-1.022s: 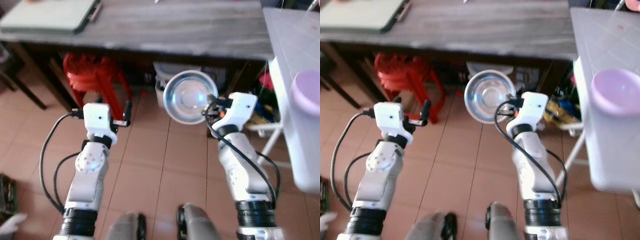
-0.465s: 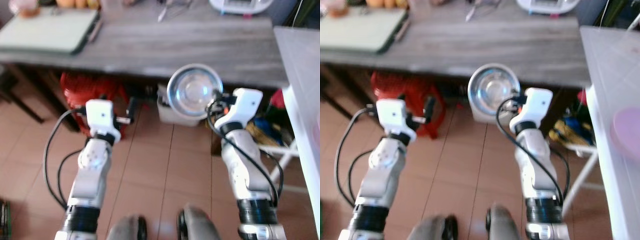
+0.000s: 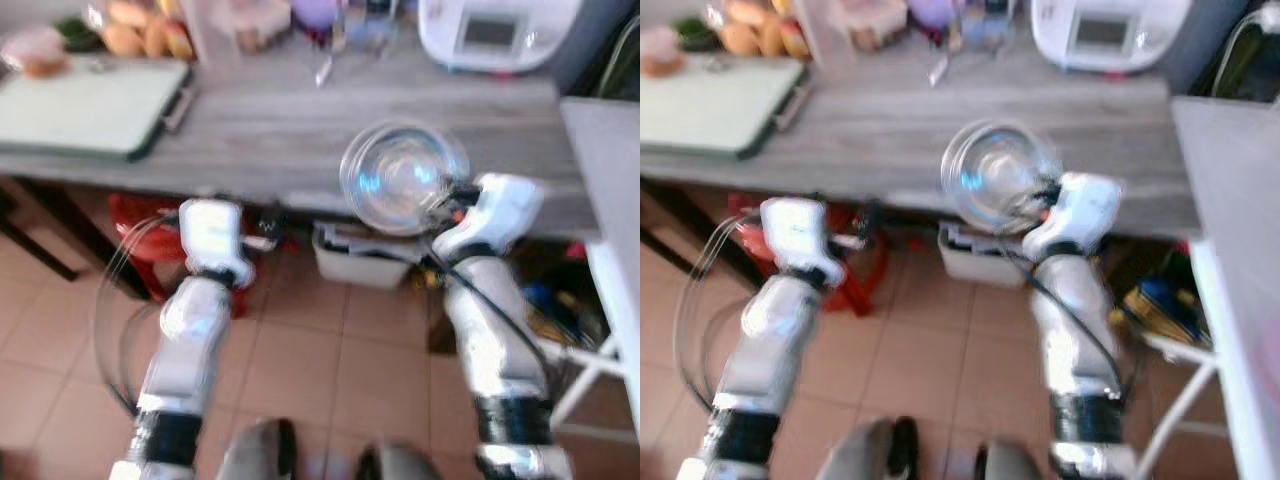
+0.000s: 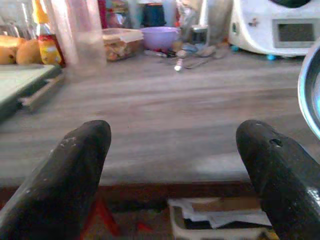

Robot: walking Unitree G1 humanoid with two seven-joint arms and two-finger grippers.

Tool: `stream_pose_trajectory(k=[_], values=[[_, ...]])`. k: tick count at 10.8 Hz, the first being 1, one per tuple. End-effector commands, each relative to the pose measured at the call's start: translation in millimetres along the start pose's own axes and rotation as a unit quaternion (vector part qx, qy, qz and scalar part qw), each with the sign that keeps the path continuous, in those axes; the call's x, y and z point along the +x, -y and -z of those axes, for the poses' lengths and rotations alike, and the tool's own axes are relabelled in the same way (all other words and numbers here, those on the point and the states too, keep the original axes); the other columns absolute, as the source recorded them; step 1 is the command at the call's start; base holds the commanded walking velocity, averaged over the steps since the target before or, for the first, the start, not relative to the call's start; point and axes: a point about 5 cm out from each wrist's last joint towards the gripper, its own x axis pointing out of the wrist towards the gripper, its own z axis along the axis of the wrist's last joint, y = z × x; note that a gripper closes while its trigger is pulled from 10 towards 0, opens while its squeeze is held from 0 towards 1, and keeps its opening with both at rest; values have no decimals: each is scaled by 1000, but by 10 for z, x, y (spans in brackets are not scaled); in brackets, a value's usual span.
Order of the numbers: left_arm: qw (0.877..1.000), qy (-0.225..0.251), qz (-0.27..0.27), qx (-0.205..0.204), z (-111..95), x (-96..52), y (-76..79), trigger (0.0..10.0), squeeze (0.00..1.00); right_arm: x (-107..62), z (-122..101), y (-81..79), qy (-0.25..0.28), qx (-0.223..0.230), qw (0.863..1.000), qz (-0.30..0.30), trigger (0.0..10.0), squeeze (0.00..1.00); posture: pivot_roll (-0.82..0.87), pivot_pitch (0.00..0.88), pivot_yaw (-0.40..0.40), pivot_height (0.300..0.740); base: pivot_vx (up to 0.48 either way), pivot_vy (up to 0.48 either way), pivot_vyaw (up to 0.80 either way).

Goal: Setting the table

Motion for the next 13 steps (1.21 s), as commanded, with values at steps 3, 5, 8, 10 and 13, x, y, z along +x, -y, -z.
stream_pose_trajectory(k=[3, 5, 8, 10, 13], values=[[1000, 0, 0, -16, 0, -43, 48, 10000, 0, 18, 11, 81, -10, 38, 999, 23, 10000, 0, -38, 159, 59, 740, 312, 0, 0], [1000, -19, -8, 0, 68, -193, 23, 10000, 0, -10, 124, 82, -43, 90, 994, 50, 10000, 0, -33, 166, 60, 740, 0, 0, 0], [998, -60, -28, 21, 144, -482, -160, 10000, 0, 86, 273, -14, -91, 173, 978, 69, 10000, 0, 6, 212, 67, 740, 0, 0, 0], [997, -63, -29, 25, 123, -513, -175, 10000, 0, 177, 298, -155, -117, 206, 970, 59, 10000, 0, 19, 220, 64, 740, 0, 0, 0], [997, -65, -22, 19, 99, -521, -134, 10000, 0, 274, 336, -335, -175, 214, 961, 33, 10000, 0, 16, 224, 50, 740, 0, 0, 0]])
